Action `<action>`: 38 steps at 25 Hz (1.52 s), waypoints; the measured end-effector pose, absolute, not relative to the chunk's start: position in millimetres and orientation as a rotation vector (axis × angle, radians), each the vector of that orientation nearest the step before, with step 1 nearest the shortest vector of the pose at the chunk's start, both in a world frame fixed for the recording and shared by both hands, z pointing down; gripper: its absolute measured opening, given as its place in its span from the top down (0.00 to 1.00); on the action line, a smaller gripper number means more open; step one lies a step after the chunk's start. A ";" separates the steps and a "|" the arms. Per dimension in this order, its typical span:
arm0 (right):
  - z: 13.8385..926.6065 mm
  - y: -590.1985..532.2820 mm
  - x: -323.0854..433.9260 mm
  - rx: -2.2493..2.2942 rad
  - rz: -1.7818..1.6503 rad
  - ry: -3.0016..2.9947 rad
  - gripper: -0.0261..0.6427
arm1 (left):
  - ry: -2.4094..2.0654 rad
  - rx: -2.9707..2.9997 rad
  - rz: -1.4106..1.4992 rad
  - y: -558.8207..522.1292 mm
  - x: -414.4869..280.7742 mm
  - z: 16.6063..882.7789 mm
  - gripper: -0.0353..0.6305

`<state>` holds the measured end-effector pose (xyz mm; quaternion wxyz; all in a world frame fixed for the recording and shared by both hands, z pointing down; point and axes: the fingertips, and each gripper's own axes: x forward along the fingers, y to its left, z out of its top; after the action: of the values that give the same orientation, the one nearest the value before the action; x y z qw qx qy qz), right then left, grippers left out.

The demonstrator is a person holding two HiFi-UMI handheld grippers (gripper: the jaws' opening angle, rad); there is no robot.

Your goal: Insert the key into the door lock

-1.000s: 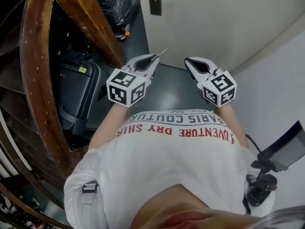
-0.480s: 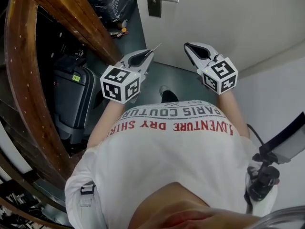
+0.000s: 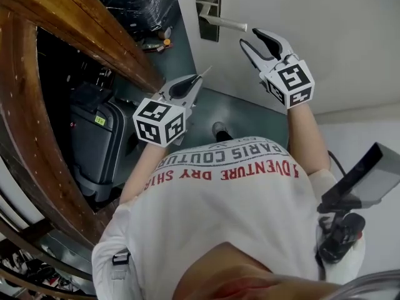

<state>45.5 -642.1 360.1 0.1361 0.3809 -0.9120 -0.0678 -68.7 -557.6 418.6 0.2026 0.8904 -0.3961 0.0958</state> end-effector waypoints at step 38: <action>369.2 -676.2 27.4 0.996 -0.226 -2.542 0.73 | -0.883 1.649 -0.744 -702.5 -69.8 454.4 0.91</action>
<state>27.4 -676.2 369.2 0.1997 0.3564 -0.9092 -0.0809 -69.8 -702.5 454.4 0.5347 0.6922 -0.3707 -0.3123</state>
